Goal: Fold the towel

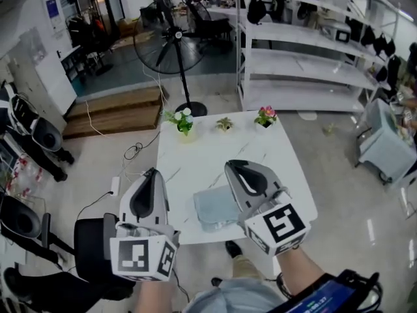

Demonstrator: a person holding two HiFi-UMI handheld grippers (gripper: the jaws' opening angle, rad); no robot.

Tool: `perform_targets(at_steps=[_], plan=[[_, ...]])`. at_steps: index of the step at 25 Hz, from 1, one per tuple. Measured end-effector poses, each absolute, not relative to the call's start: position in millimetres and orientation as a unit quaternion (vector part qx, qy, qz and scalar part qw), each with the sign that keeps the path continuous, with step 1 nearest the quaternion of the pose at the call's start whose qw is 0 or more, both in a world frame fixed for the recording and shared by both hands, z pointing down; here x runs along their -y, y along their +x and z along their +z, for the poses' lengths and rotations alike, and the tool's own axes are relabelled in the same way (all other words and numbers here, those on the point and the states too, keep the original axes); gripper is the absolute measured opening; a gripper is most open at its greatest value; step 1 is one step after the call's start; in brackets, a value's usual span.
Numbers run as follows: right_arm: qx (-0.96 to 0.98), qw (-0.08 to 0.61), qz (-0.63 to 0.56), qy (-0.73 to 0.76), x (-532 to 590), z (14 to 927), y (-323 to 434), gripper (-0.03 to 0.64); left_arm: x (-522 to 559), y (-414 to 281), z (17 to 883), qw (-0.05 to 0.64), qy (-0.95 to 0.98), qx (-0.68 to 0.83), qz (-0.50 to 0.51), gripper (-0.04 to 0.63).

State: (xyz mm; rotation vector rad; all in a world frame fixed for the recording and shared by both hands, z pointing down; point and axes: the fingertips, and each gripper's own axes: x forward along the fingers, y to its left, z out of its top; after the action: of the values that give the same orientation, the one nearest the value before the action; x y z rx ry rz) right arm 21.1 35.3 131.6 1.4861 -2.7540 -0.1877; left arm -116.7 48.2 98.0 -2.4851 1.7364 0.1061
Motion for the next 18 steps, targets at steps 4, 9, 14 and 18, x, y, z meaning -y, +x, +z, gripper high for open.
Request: perform_targets(at_steps=[4, 9, 14, 18], plan=[[0.876, 0.012, -0.057, 0.479, -42, 144, 19, 0.018, -58, -115, 106, 0.057, -0.816, -0.574, 0.032, 0.009], [0.870, 0.018, -0.055, 0.489, -44, 155, 19, 0.018, -57, -114, 116, 0.046, -0.814, -0.578, 0.022, 0.009], [0.870, 0.019, -0.051, 0.490, -40, 162, 20, 0.015, -50, -110, 118, 0.044, -0.815, -0.578, 0.022, 0.008], [0.870, 0.016, -0.050, 0.490, -42, 161, 18, 0.015, -51, -110, 119, 0.042, -0.816, -0.576, 0.019, 0.008]])
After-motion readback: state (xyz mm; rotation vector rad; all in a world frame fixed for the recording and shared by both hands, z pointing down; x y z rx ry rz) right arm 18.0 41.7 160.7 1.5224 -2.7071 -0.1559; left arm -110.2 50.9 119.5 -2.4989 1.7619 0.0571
